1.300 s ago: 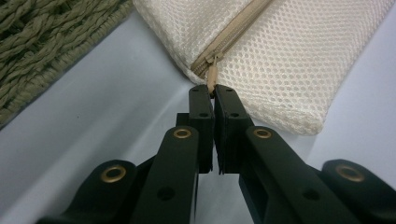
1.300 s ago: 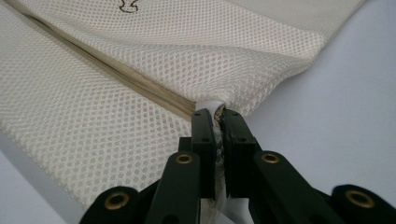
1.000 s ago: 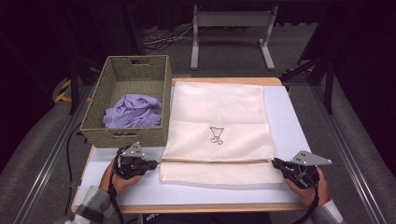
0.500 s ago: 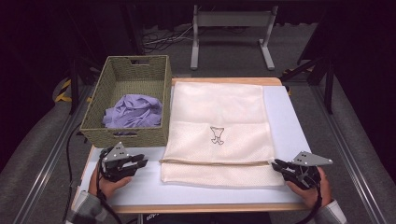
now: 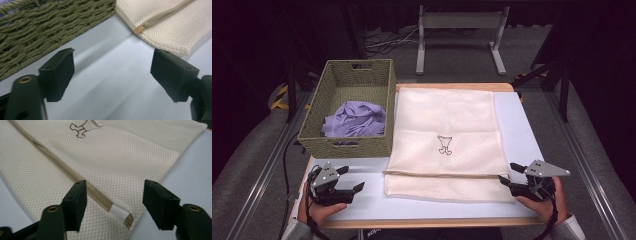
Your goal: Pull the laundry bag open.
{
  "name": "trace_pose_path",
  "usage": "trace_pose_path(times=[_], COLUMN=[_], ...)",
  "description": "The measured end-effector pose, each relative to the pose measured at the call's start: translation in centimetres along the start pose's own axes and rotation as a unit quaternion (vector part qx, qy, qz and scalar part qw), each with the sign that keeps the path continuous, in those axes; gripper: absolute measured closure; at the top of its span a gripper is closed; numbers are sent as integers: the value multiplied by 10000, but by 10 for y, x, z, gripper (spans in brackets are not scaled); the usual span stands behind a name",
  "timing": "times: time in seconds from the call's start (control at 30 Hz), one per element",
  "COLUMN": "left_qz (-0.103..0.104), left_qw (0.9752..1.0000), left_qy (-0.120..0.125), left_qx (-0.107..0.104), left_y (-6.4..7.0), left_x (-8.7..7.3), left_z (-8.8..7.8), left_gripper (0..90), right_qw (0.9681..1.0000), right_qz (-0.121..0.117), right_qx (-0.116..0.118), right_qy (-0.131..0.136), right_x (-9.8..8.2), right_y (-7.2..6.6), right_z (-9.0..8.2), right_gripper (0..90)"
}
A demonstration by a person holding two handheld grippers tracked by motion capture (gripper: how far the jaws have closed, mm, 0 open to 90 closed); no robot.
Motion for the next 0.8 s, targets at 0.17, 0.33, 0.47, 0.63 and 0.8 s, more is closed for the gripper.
trace_pose_path(times=[0.17, 0.33, 0.47, 0.63, 0.8], left_qz=[-45, 134, 217, 193, 263], left_qw=[10000, 9998, 9996, 9997, 9995], left_qy=[46, -147, -181, -129, -141], left_qx=[3, 23, 48, 48, 53], left_y=[5, 11, 15, 16, 17], left_x=[-2, -6, -8, -10, -11], left_z=[-1, 3, 3, 0, 0], left_gripper=[125, 72, 67, 72, 73], right_qw=[9994, 9968, 9960, 9930, 9886], right_qz=[-346, -730, -793, -931, -996], right_qx=[24, 312, 412, 728, 1107], right_qy=[-50, 26, 22, -61, -223], right_x=[19, 47, 59, 76, 82], right_y=[-9, -27, -34, -48, -60], right_z=[13, 36, 51, 79, 100], right_gripper=[282, 256, 221, 237, 333])
Point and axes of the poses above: each handheld gripper's, and its own axes: z roughly forward along the jaws, x roughly out of its top, y roughly to its right, the point moved 5 cm from there along z, roughly forward along the jaws, and after that the axes turned 14 degrees about -z, right-handed, at the moved point
